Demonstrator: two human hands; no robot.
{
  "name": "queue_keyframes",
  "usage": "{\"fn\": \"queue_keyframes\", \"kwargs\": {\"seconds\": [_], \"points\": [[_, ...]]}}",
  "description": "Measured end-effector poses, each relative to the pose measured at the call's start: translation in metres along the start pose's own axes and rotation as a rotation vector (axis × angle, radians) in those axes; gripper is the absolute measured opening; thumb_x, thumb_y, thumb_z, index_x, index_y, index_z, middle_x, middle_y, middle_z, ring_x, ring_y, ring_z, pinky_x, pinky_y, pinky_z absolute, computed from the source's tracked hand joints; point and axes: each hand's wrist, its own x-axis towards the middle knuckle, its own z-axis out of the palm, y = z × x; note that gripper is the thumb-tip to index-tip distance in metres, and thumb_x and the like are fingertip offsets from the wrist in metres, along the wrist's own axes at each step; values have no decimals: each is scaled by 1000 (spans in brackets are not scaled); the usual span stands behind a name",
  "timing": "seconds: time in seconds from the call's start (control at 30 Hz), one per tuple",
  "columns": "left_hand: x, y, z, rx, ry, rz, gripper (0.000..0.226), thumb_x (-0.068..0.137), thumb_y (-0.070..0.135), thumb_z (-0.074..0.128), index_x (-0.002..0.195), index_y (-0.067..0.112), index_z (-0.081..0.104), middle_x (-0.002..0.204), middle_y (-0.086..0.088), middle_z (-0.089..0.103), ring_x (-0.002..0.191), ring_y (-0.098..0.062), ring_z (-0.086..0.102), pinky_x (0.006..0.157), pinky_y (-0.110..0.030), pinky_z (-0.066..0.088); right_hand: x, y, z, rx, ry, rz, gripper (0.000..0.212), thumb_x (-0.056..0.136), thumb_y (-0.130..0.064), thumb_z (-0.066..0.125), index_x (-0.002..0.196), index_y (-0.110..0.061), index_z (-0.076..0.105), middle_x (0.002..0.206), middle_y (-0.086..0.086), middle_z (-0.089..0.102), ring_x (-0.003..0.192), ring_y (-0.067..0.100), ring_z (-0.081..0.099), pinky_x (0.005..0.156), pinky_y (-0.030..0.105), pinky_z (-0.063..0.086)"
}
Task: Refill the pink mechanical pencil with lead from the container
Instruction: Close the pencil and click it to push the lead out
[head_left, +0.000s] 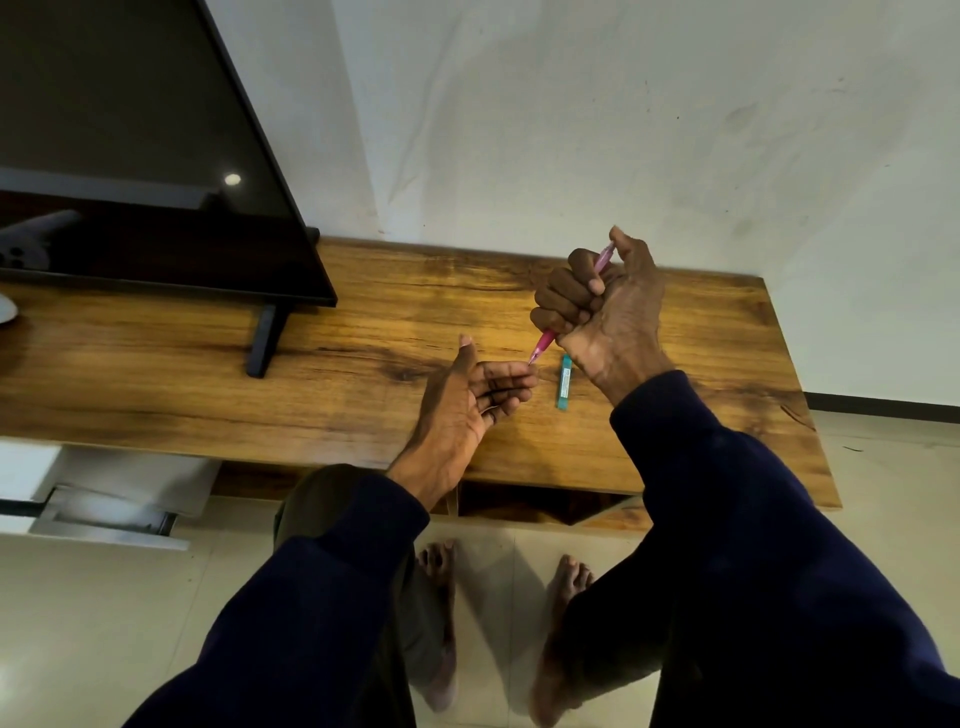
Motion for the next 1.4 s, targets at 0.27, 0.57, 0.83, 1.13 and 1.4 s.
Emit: {"fn": "queue_keyframes", "kwargs": {"seconds": [0.27, 0.57, 0.83, 1.13, 1.4], "points": [[4, -3, -2, -29, -14, -14, 65, 111, 50, 31, 104, 2, 75, 104, -17, 78, 90, -19, 74, 85, -29, 55, -1, 2, 1, 5, 0, 8, 59, 102, -48, 36, 51, -18, 34, 52, -5, 12, 46, 11, 11, 49, 25, 13], [2, -2, -1, -10, -15, -22, 67, 111, 50, 28, 105, 2, 75, 106, -17, 77, 90, -18, 73, 87, -28, 54, -5, 2, 8, -97, -13, -35, 60, 101, -48, 37, 49, -18, 34, 48, -5, 15, 46, 13, 11, 52, 29, 10], [1, -1, 0, -26, -22, -35, 68, 111, 50, 28, 105, 2, 75, 106, -16, 77, 92, -19, 72, 88, -28, 53, -9, 0, 19, -172, -63, -58, 59, 102, -42, 35, 49, -17, 35, 43, -7, 22, 45, 13, 11, 50, 29, 9], [0, 3, 5, -40, 12, -60, 70, 112, 49, 26, 113, -5, 71, 118, -26, 72, 90, -20, 70, 85, -27, 52, -14, 1, 27, -292, -68, -108, 60, 106, -40, 31, 52, -14, 30, 43, -6, 21, 44, 13, 11, 47, 26, 11], [2, 1, 0, -34, -4, -59, 70, 111, 51, 27, 111, -1, 74, 115, -20, 76, 91, -18, 72, 85, -26, 54, -14, 2, 27, -274, -28, -119, 60, 106, -44, 33, 54, -15, 30, 44, -6, 21, 47, 14, 10, 49, 29, 9]]}}
